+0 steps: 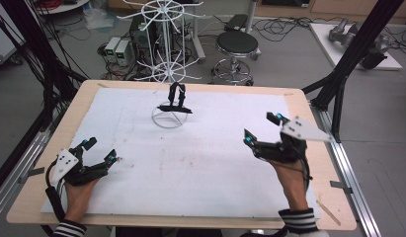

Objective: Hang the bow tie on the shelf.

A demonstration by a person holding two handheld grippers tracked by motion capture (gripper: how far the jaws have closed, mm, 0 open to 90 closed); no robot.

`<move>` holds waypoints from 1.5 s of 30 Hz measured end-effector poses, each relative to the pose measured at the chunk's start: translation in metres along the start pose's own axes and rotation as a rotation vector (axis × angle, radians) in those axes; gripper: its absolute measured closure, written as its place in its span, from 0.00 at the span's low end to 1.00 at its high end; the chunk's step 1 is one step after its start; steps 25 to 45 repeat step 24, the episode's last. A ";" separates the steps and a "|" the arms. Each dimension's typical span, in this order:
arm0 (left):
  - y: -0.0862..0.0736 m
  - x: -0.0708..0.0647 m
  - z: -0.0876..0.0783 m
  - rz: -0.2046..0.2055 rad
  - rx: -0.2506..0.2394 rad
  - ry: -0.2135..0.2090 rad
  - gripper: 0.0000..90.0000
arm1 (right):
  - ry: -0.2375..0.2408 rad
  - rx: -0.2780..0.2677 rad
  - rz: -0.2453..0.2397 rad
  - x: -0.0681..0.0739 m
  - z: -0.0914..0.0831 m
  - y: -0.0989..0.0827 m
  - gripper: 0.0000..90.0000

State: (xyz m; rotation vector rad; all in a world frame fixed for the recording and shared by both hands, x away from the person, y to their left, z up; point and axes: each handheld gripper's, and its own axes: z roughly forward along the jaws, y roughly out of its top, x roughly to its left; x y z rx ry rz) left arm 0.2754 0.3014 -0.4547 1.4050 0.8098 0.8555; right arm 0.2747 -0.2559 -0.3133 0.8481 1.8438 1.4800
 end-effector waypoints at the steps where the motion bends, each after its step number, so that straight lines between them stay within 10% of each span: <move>1: 0.000 0.000 0.000 0.002 -0.002 0.002 0.18 | -0.003 -0.008 0.003 -0.001 -0.005 -0.008 0.14; 9: 0.000 -0.001 -0.001 0.001 -0.007 0.006 0.18 | -0.086 -0.072 0.124 -0.008 -0.024 -0.114 0.13; 14: 0.000 -0.001 -0.002 0.002 -0.010 0.007 0.18 | -0.177 -0.129 0.156 -0.003 -0.014 -0.146 0.13; 45: 0.000 -0.002 -0.004 0.002 -0.014 0.010 0.18 | -0.186 -0.130 0.097 0.001 -0.009 -0.145 0.13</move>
